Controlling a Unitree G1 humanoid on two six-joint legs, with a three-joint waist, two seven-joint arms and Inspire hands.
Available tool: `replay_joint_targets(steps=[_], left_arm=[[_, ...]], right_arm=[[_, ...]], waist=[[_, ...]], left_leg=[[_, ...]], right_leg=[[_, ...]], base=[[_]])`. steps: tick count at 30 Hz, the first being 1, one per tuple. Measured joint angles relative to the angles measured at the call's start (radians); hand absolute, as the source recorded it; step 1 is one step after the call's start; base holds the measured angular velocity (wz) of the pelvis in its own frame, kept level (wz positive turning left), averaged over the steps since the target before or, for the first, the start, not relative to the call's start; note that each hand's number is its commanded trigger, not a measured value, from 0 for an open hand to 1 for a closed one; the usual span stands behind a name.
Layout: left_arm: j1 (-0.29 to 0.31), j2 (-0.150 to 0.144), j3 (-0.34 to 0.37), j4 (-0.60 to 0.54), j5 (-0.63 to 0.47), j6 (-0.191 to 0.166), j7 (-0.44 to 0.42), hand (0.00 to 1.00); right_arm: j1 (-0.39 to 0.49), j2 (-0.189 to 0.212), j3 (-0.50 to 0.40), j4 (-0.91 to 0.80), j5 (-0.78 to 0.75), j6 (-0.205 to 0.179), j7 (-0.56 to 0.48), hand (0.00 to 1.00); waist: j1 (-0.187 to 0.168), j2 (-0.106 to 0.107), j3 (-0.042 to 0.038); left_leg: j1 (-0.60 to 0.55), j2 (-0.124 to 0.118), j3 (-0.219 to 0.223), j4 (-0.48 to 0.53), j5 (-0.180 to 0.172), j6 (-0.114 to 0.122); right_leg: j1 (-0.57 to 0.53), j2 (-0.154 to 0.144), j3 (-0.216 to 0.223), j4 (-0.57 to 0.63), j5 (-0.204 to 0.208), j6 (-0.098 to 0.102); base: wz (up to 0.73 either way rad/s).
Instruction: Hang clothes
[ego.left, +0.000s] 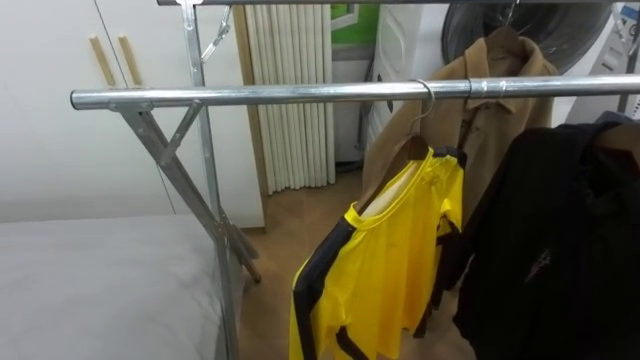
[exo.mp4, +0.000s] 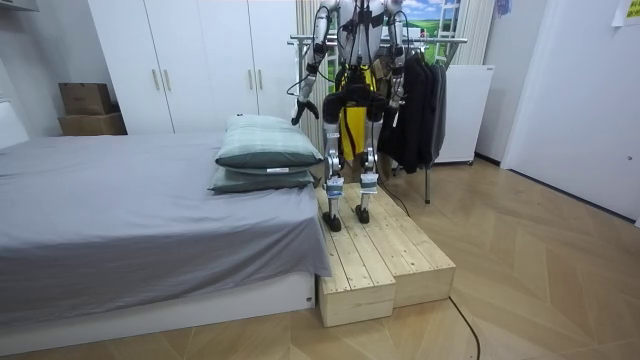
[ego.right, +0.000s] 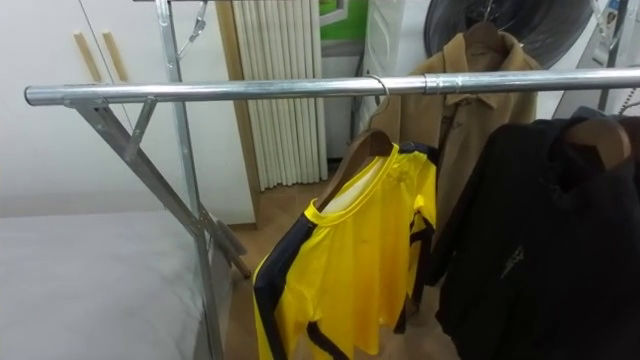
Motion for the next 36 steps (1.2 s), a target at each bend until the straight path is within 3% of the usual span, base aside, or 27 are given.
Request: replay_joint_targets(steps=[36], left_arm=[[0.000, -0.007, 0.001, 0.002, 0.002, 0.000, 0.000, 0.00]], right_arm=[[0.001, 0.001, 0.012, 0.001, -0.002, 0.001, -0.002, 0.00]], waist=[[0.016, 0.004, -0.0009]], left_leg=[[0.013, 0.000, -0.002, 0.000, 0.000, 0.000]], right_leg=[[0.015, -0.002, -0.005, 0.000, -0.004, 0.000]], base=[[0.00]])
